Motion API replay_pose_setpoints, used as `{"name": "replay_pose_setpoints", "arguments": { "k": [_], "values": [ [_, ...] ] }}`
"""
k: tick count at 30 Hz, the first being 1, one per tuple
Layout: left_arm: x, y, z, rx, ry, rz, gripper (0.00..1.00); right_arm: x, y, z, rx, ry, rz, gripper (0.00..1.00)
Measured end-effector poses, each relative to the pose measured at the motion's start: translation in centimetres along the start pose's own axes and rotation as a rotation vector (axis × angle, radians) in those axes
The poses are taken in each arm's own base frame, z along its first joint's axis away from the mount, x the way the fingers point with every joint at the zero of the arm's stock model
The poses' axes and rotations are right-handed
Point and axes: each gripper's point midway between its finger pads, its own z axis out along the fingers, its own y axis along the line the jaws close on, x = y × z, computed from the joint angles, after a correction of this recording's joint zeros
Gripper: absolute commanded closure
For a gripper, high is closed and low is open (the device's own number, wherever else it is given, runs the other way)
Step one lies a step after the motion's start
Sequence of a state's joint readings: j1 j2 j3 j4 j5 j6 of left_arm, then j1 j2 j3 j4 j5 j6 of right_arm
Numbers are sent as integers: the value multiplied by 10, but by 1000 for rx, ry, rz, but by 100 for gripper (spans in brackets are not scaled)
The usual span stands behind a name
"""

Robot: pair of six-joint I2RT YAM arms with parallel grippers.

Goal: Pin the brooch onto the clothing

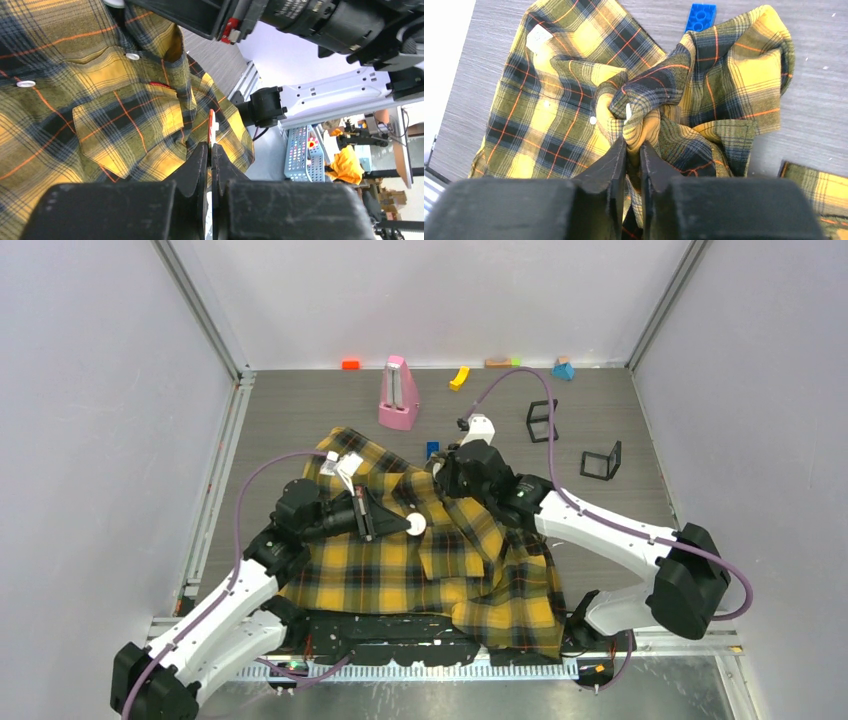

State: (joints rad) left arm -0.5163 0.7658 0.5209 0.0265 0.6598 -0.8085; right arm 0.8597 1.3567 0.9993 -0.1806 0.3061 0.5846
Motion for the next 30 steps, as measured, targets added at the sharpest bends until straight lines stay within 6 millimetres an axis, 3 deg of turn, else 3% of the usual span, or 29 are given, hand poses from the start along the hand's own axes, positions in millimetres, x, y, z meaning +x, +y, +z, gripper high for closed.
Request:
{"name": "replay_pose_setpoints", "arguments": {
  "k": [2,4,8,12,16,23,30],
  "values": [
    [0,2,6,-10,-14,-14,100,-5,0,0,1,-11,-4,48],
    [-2,6,10,-22,-28,-30,100,-11,2,-3,-7,-24,-9,39],
    [-8,12,17,-49,-59,-56,100,-20,2,-19,-34,-37,-37,35],
    [-12,15,22,-62,-79,-66,100,-32,6,-45,-87,-66,-59,36],
    [-10,14,27,-65,-79,-77,100,-25,3,-58,-114,-46,-86,41],
    [1,17,36,-93,-60,-86,100,10,-10,-58,-117,58,-134,49],
    [5,31,40,-167,-68,-95,100,16,-14,-57,-110,72,-158,61]
  ]
}}
